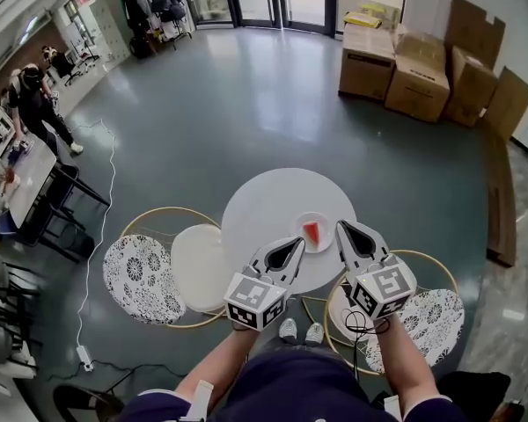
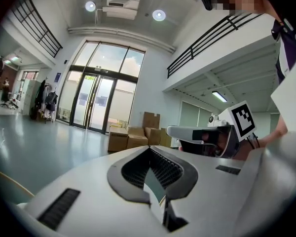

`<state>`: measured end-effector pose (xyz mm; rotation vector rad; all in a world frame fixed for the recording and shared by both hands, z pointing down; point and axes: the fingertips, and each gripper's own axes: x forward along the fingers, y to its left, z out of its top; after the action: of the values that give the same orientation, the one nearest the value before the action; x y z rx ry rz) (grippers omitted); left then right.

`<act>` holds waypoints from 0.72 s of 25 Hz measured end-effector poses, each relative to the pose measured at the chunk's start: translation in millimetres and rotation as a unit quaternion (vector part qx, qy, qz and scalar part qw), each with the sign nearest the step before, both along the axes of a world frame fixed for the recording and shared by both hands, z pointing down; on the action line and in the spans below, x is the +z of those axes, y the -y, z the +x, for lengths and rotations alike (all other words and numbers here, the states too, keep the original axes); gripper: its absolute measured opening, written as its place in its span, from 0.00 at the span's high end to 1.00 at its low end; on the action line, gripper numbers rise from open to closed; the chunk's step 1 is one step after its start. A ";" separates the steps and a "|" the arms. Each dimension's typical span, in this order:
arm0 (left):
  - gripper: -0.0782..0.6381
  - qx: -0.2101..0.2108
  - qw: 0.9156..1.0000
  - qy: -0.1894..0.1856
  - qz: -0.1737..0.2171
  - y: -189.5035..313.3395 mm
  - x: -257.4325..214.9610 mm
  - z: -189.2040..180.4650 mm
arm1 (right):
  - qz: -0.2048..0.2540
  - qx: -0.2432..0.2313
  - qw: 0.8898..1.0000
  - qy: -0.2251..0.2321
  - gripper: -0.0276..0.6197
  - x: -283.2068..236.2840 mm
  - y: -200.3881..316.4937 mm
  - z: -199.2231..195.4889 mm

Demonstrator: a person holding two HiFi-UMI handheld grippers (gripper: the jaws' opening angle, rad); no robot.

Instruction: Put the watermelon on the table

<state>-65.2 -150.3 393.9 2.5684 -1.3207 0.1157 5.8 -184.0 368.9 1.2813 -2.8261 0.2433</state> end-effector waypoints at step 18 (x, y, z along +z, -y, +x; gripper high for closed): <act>0.88 0.034 0.999 -0.018 0.007 -2.5 -20.9 24.0 | 0.037 -0.030 0.999 0.024 0.95 -33.0 -10.4 0.5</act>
<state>-41.2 -147.7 373.0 2.6147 -1.2255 0.0728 6.2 -173.6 335.9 1.2176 -2.9341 0.1723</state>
